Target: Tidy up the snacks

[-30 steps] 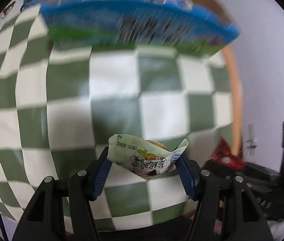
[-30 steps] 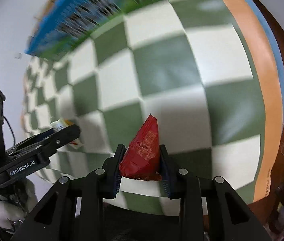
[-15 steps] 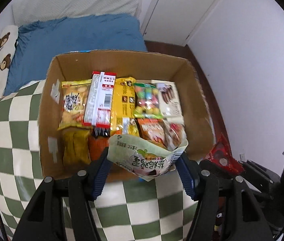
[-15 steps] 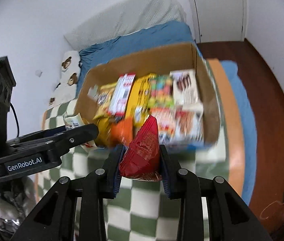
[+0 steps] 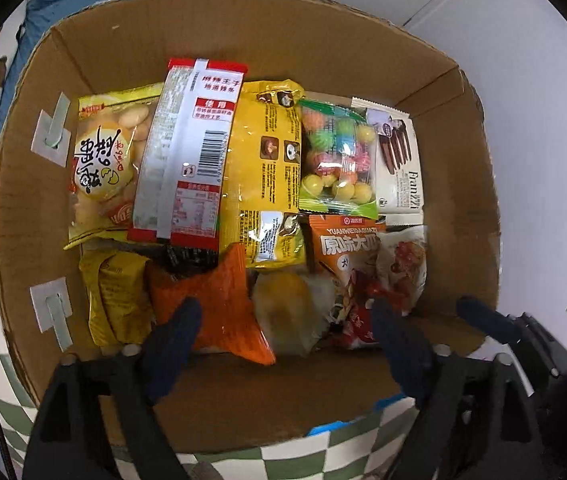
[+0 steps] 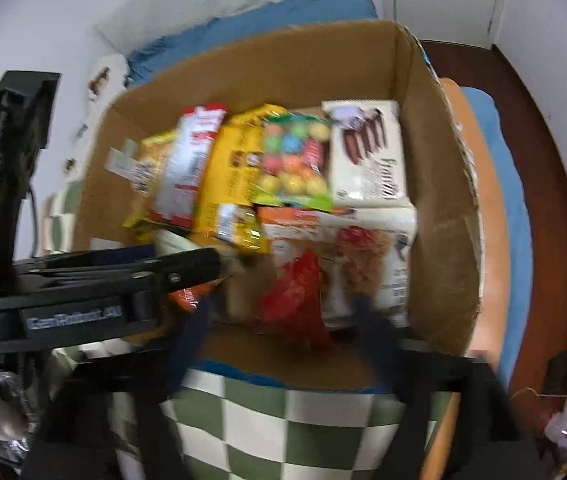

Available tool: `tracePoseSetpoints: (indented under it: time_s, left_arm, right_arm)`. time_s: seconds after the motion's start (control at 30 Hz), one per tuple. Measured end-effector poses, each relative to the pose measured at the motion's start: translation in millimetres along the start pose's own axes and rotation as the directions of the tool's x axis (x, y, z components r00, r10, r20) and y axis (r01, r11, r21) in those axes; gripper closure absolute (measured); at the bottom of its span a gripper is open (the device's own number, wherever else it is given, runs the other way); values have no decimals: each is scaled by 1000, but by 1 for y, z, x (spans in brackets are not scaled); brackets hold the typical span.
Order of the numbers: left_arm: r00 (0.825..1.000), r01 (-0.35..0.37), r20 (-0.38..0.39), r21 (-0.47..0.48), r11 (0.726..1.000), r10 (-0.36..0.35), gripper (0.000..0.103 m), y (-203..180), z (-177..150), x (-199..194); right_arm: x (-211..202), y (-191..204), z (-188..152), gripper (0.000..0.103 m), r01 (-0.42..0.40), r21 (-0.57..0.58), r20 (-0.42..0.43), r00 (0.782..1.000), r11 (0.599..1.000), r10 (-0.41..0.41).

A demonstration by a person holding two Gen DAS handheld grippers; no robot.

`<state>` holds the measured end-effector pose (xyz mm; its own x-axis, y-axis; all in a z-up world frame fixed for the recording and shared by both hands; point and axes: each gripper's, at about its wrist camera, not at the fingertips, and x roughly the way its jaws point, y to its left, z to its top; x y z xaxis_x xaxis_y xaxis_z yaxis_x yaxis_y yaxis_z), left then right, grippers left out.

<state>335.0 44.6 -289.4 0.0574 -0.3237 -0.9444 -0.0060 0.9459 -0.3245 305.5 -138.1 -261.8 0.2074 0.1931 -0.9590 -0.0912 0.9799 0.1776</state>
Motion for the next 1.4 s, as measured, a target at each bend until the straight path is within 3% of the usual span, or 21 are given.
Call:
tracePoseSetpoints:
  time_s: [0.27, 0.43, 0.7, 1.1, 1.4]
  left_arm:
    - [995, -74, 62, -2, 997, 74, 14, 3, -4, -4]
    - [971, -183, 157, -2, 983, 181, 14, 7, -9, -18]
    - [939, -228, 257, -26, 973, 227, 14, 17, -25, -36]
    - [897, -239, 372, -41, 970, 237, 14, 11, -57, -73]
    - [843, -229, 495, -26, 973, 212, 14, -10, -127, -130]
  right_arm:
    - [-1, -17, 4, 10, 81, 36, 9, 997, 996, -81]
    - [-3, -24, 5, 10, 120, 51, 29, 992, 991, -122]
    - [-5, -23, 4, 6, 151, 67, 60, 986, 986, -155]
    - [-42, -6, -13, 6, 185, 48, 178, 965, 982, -190]
    - [-111, 16, -68, 6, 196, 29, 329, 924, 980, -194]
